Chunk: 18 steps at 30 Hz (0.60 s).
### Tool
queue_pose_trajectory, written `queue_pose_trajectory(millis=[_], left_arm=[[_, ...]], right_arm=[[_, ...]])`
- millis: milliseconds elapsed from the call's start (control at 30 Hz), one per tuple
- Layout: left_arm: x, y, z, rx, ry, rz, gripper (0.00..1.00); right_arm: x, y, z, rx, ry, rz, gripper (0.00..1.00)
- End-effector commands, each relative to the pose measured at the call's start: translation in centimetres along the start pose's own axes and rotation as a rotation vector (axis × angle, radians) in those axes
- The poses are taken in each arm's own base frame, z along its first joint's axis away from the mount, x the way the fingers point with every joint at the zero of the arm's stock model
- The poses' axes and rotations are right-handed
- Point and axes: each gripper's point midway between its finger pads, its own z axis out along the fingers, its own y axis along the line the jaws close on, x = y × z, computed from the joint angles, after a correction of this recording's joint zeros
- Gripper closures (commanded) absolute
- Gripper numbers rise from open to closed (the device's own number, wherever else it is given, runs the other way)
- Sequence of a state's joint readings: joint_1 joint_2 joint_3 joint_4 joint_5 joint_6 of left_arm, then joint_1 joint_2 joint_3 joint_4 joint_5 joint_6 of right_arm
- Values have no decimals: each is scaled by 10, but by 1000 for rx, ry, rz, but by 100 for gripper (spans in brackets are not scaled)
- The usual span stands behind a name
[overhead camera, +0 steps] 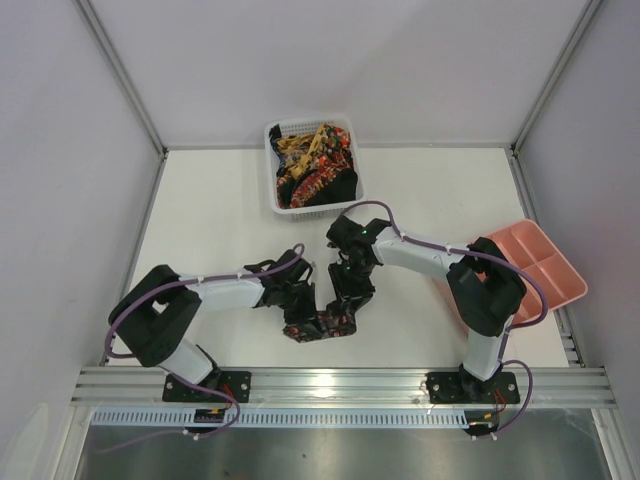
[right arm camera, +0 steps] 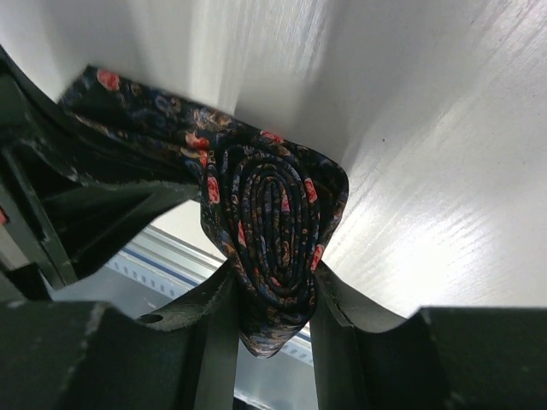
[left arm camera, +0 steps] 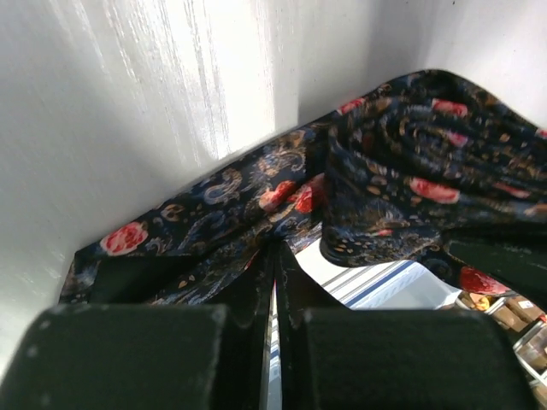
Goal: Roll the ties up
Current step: Roll the tie
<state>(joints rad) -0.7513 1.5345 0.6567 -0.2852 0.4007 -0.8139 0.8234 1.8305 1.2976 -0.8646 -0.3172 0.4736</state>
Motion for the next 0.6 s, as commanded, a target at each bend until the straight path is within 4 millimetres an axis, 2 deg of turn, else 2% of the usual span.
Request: queue_pose_trajectory(millis=[0, 167, 333, 467, 567], left_arm=[[-5, 39, 7, -163, -24, -12, 95], [-12, 53, 1, -200, -38, -27, 95], [-15, 57, -1, -211, -44, -27, 95], [-20, 44, -4, -161, -65, -13, 96], [-29, 25, -15, -98, -109, 17, 96]], right_arm=[[15, 2, -15, -32, 33, -78, 100], [22, -16, -17, 22, 50, -78, 100], [22, -36, -18, 125, 47, -17, 100], [23, -38, -11, 153, 41, 33, 100], [21, -35, -6, 148, 40, 75, 100]])
